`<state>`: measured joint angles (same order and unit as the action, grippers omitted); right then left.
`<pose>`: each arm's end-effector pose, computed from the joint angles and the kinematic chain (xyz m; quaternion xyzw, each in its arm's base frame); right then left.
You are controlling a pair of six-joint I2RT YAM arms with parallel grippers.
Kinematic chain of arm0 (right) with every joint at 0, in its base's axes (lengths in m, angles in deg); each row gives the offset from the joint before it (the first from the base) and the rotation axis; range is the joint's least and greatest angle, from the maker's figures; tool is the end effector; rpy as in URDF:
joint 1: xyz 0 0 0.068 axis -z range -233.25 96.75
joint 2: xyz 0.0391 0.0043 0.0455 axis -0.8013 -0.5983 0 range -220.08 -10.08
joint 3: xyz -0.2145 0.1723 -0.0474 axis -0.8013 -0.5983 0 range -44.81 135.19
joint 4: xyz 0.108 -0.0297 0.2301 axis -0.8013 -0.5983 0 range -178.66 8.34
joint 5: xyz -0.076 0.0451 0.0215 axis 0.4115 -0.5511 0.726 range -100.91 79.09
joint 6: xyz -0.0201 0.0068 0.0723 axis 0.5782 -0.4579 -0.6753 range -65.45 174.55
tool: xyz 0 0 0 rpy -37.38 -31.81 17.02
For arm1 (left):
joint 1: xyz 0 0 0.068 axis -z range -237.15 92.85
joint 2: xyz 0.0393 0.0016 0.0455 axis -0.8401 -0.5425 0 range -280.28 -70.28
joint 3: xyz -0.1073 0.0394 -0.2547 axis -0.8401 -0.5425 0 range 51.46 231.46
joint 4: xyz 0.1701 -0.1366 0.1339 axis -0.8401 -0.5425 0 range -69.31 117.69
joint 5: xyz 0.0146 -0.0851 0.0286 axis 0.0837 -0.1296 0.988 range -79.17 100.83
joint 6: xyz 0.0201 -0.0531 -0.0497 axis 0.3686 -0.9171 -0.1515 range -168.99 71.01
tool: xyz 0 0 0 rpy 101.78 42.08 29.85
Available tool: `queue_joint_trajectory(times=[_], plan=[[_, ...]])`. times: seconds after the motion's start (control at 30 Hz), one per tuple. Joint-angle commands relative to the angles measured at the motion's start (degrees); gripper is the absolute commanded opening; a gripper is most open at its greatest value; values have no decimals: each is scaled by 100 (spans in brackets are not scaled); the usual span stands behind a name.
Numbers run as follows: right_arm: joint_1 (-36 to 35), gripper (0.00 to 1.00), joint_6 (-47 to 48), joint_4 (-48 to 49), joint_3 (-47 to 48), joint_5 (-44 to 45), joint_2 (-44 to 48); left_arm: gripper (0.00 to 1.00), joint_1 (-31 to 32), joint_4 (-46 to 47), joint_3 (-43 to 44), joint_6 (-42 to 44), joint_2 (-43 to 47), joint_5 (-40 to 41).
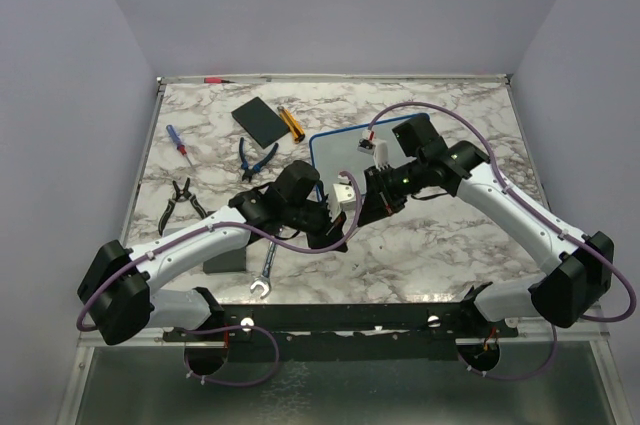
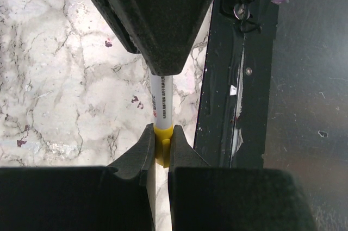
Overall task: Write a sentence on the whiteboard
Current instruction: Open the whiteboard marker at the center of the board.
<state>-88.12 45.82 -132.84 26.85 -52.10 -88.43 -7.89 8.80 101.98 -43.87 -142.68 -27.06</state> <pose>0.2014 0.1913 0.3071 -0.2982 0.8542 0.4100 0.1150 0.1509 -0.2350 0.2567 0.5132 0.7031 -0.4215 0.2542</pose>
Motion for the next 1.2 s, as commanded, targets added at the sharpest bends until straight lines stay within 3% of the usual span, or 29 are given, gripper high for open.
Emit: queue_joint_trajectory(times=[0.0,0.03,0.07,0.17,0.2,0.33,0.57,0.7,0.8,1.17], plan=[[-7,1,106,-137,-35,-264,6,0,27,-64,192,86,-38,53],[-3,1,96,-100,-50,-262,22,0,26,-67,220,73,-19,170],[-2,1,63,-69,-61,-229,56,6,24,-71,247,62,15,339],[-1,1,-191,376,-167,-26,269,57,-43,-68,312,18,209,777],[-8,1,-341,644,-237,5,399,68,-96,-48,324,2,303,865],[3,1,-987,2047,-842,342,1150,86,-588,262,293,-179,820,474],[2,1,-2091,5028,-2290,1496,2707,92,-2028,2379,-229,-1741,1562,-1327],[5,1,-2714,7137,-3098,1691,3002,92,-2436,4218,-694,-3155,1545,-1794],[3,1,-3091,8589,-3654,1776,2974,92,-2488,4656,-729,-3542,1431,-2005],[1,1,-3666,8993,-3403,1145,2251,88,-2499,4816,-853,-3560,1393,-2343]])
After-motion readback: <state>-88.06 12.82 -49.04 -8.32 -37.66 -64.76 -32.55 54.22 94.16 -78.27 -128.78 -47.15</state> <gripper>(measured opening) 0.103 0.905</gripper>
